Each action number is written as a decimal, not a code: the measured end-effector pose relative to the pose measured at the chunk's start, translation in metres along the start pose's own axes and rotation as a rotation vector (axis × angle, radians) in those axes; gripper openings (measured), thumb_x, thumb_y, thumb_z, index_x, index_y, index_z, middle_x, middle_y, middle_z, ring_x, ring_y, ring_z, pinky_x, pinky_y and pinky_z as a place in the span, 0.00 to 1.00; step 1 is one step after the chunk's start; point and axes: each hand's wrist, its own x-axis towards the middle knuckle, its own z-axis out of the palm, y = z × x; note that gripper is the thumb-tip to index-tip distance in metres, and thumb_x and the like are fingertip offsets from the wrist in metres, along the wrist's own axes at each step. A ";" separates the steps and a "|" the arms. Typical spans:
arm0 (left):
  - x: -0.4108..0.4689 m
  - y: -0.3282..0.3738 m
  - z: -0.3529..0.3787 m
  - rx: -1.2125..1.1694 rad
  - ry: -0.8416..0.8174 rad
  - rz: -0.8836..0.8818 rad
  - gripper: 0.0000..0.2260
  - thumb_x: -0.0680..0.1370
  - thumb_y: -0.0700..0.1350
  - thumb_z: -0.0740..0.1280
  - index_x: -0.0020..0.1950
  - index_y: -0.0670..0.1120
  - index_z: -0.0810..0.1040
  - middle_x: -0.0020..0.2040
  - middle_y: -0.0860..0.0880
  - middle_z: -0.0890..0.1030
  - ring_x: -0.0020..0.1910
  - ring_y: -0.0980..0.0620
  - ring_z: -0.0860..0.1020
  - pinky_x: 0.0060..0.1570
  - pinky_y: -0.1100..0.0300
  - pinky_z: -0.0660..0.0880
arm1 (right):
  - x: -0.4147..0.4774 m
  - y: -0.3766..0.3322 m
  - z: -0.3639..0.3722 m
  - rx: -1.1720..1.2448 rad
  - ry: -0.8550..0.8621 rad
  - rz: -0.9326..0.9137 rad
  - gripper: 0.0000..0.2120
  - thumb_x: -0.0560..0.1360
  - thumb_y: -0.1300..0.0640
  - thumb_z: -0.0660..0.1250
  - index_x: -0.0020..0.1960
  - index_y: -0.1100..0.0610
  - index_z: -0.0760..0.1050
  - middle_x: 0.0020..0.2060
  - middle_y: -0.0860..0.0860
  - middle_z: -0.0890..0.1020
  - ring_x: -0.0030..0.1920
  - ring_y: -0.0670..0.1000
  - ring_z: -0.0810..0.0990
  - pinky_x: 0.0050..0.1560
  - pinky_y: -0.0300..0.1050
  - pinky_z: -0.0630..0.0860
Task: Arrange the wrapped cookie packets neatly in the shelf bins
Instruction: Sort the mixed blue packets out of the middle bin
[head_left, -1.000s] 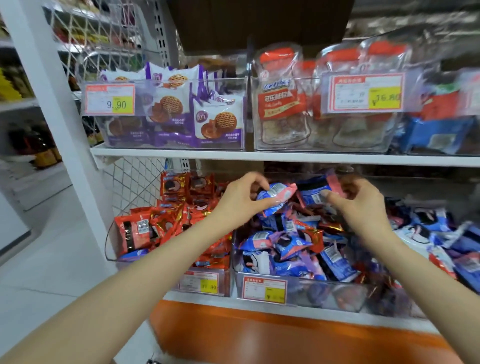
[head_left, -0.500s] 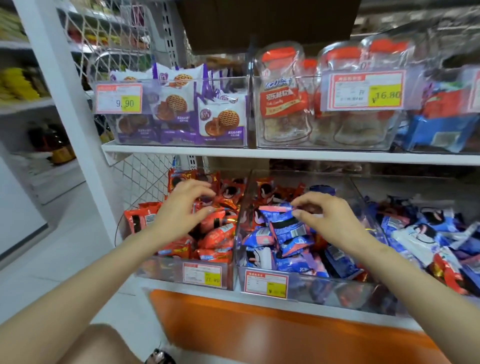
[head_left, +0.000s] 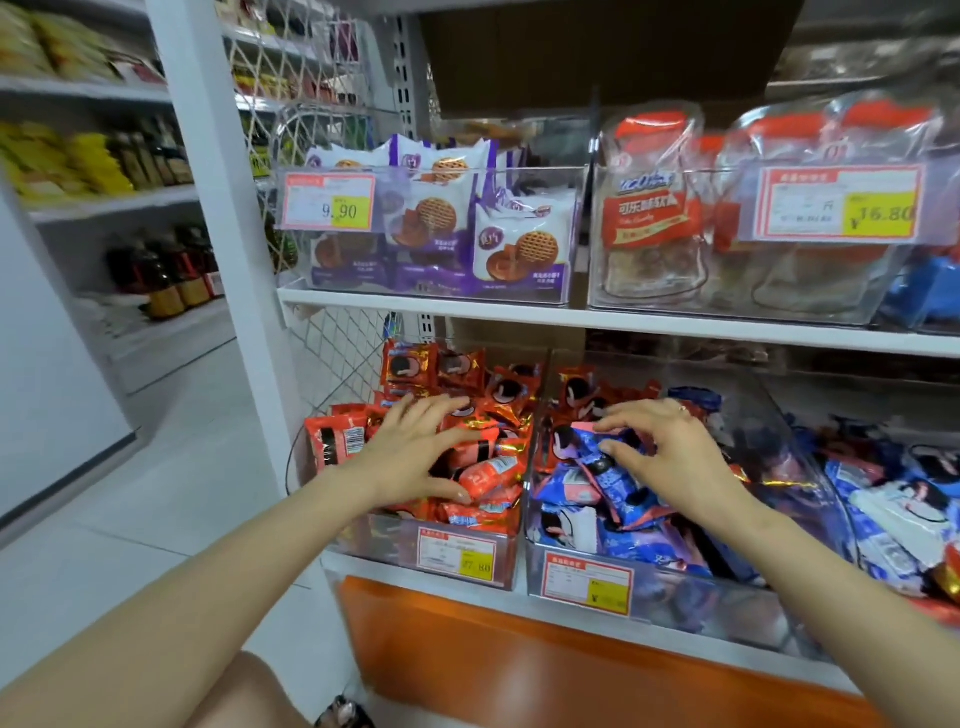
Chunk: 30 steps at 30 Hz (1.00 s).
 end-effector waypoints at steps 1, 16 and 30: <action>0.004 -0.004 0.003 0.030 0.004 -0.024 0.32 0.73 0.65 0.62 0.74 0.59 0.58 0.77 0.53 0.49 0.75 0.50 0.49 0.72 0.50 0.46 | 0.000 -0.002 0.001 0.016 0.006 -0.017 0.09 0.71 0.58 0.73 0.51 0.53 0.83 0.52 0.49 0.82 0.56 0.53 0.75 0.55 0.42 0.66; 0.027 -0.025 -0.011 -0.669 0.354 -0.394 0.32 0.73 0.51 0.71 0.72 0.43 0.62 0.68 0.40 0.65 0.68 0.44 0.64 0.68 0.55 0.60 | 0.010 -0.032 0.016 0.150 -0.026 -0.084 0.07 0.74 0.60 0.69 0.51 0.53 0.82 0.50 0.45 0.80 0.55 0.47 0.74 0.59 0.43 0.68; -0.054 -0.060 0.000 -0.306 0.154 -0.390 0.28 0.74 0.45 0.70 0.71 0.43 0.65 0.70 0.43 0.66 0.69 0.45 0.63 0.67 0.57 0.59 | 0.064 -0.097 0.055 -0.017 -0.426 -0.344 0.18 0.75 0.50 0.68 0.64 0.47 0.74 0.63 0.48 0.75 0.64 0.49 0.69 0.66 0.46 0.64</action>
